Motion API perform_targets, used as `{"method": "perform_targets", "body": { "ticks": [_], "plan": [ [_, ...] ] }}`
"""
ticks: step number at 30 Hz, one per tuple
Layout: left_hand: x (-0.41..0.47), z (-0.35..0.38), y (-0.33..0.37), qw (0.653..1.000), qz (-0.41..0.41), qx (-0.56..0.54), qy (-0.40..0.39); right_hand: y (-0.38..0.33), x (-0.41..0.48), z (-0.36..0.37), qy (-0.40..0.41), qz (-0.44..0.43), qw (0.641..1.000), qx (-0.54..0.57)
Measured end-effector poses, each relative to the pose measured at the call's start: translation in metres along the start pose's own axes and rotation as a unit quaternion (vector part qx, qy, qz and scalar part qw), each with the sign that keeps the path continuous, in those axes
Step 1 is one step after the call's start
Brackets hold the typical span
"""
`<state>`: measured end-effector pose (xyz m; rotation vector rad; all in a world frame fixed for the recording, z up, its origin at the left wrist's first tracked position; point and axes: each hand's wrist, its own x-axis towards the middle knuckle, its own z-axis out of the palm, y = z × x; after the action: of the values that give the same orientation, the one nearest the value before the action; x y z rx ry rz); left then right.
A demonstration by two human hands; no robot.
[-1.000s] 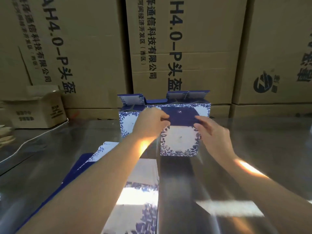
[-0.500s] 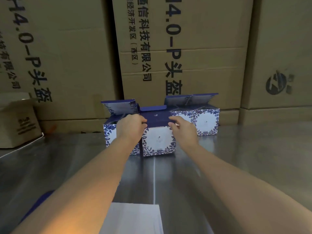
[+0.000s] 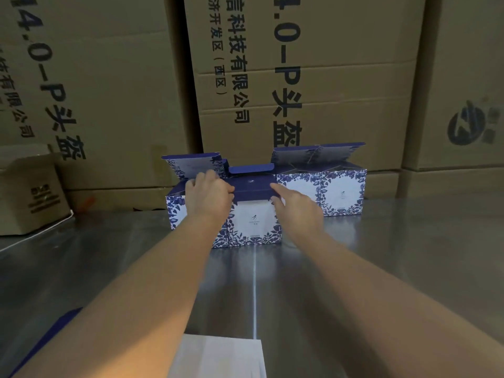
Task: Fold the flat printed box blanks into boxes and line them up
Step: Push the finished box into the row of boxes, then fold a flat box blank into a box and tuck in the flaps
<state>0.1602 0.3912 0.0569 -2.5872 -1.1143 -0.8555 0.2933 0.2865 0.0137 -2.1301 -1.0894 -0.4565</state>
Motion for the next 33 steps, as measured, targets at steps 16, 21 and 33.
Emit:
{"method": "perform_targets", "body": {
  "ticks": [16,21,33],
  "plan": [
    [-0.18,-0.082,0.0,0.962,-0.001,0.02,-0.272,0.023,-0.167,-0.117,-0.275,0.041,0.96,0.036],
    [-0.238,-0.103,0.016,0.975,-0.043,-0.002,-0.219,0.017,-0.237,-0.143,-0.28,0.056,0.956,0.06],
    [-0.298,-0.103,0.031,0.954,-0.131,-0.243,-0.114,-0.031,-0.31,-0.163,-0.204,-0.033,0.973,0.104]
  ]
}}
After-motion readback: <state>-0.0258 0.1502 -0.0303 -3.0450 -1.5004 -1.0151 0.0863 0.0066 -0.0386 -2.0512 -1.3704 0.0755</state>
